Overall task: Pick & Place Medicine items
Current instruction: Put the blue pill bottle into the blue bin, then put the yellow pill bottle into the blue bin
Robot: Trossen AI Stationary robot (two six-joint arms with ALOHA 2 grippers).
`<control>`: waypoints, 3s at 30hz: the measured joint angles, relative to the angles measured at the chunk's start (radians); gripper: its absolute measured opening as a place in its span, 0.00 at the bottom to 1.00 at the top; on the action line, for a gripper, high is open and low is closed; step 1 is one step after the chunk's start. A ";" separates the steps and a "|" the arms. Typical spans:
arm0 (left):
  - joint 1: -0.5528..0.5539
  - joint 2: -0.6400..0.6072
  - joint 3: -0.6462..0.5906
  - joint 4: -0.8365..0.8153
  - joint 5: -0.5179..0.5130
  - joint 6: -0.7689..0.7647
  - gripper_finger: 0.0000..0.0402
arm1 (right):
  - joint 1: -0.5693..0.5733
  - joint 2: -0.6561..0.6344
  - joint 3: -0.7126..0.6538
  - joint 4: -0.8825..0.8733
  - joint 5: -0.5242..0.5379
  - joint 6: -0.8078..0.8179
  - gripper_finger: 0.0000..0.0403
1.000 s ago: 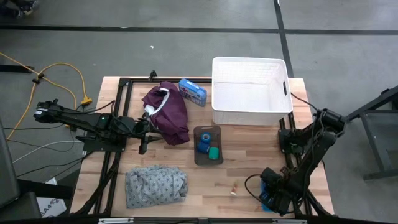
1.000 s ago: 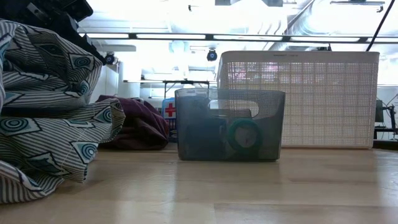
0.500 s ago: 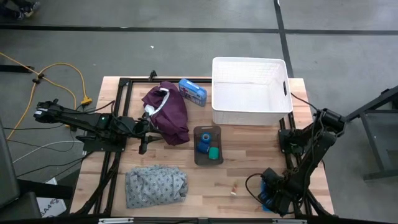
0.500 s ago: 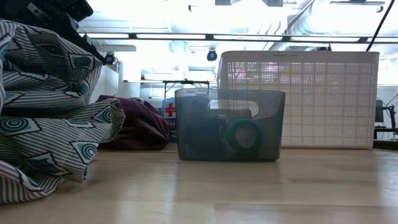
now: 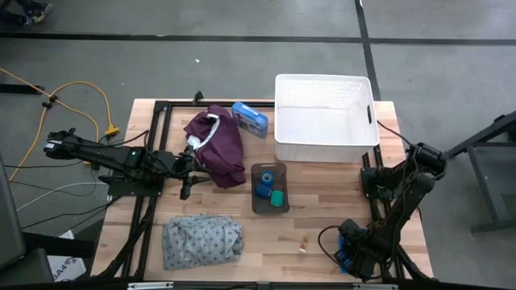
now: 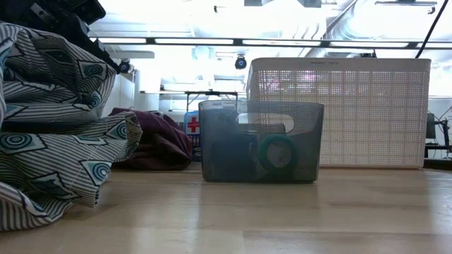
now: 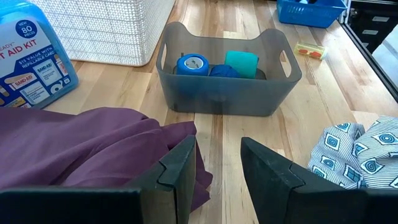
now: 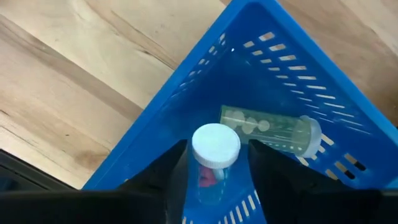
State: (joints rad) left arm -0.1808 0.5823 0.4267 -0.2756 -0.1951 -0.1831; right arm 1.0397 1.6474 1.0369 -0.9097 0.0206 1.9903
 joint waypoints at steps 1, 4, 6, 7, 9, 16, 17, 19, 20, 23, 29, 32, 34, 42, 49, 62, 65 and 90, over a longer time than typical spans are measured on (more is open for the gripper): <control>0.000 0.000 0.000 0.000 0.000 0.000 0.31 | 0.000 0.000 0.000 0.002 0.000 0.000 0.40; 0.000 0.000 0.000 0.000 0.000 0.000 0.31 | 0.000 0.000 0.000 0.002 0.000 0.000 0.40; 0.000 0.000 0.000 0.000 0.000 0.000 0.31 | 0.000 0.000 0.000 0.002 0.001 0.000 0.40; 0.000 0.000 0.000 0.000 0.000 0.000 0.31 | 0.000 0.000 0.000 0.002 0.001 0.000 0.40; 0.000 0.000 0.000 0.000 0.000 0.000 0.31 | 0.000 0.000 0.000 0.004 0.002 0.000 0.40; 0.000 0.000 0.000 0.000 0.000 0.000 0.31 | 0.000 0.000 0.000 0.075 0.007 0.000 0.40; 0.000 0.000 0.000 0.000 0.000 0.000 0.31 | 0.000 0.000 0.000 0.075 0.006 0.000 0.40; 0.000 0.000 0.000 0.000 0.000 0.000 0.31 | 0.000 0.000 0.000 0.071 0.005 0.000 0.40; 0.000 0.000 0.000 0.000 0.000 0.000 0.31 | 0.001 0.000 0.000 0.067 0.004 -0.001 0.40; 0.000 0.000 0.000 0.000 0.000 0.000 0.31 | 0.007 0.000 0.000 0.044 0.001 -0.002 0.40; 0.000 0.000 0.000 0.000 0.000 0.000 0.31 | 0.015 0.000 0.000 0.022 -0.001 -0.001 0.40; 0.000 0.000 0.000 0.000 0.000 0.000 0.31 | 0.015 0.000 0.000 0.021 0.000 -0.007 0.40; 0.000 0.000 0.000 0.000 0.000 0.000 0.31 | 0.014 -0.004 0.000 0.017 0.003 -0.026 0.40; 0.000 0.000 0.000 0.000 0.000 0.000 0.31 | 0.014 -0.111 0.000 -0.070 0.038 -0.032 0.40; 0.000 0.000 0.000 0.000 0.000 0.000 0.31 | 0.013 -0.222 0.000 -0.119 0.112 -0.058 0.40; 0.000 0.000 0.000 0.000 0.000 0.000 0.31 | -0.043 -0.221 0.000 -0.016 0.210 -0.254 0.40; 0.000 0.000 0.000 0.000 0.000 0.000 0.31 | -0.095 -0.221 0.000 0.060 0.241 -0.412 0.40; 0.000 0.000 0.000 0.000 0.000 0.000 0.31 | -0.356 -0.220 0.000 0.455 0.186 -1.992 0.40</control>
State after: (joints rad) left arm -0.1806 0.5823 0.4267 -0.2760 -0.1951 -0.1833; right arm 0.6842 1.4269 1.0367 -0.4545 0.2068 -0.0020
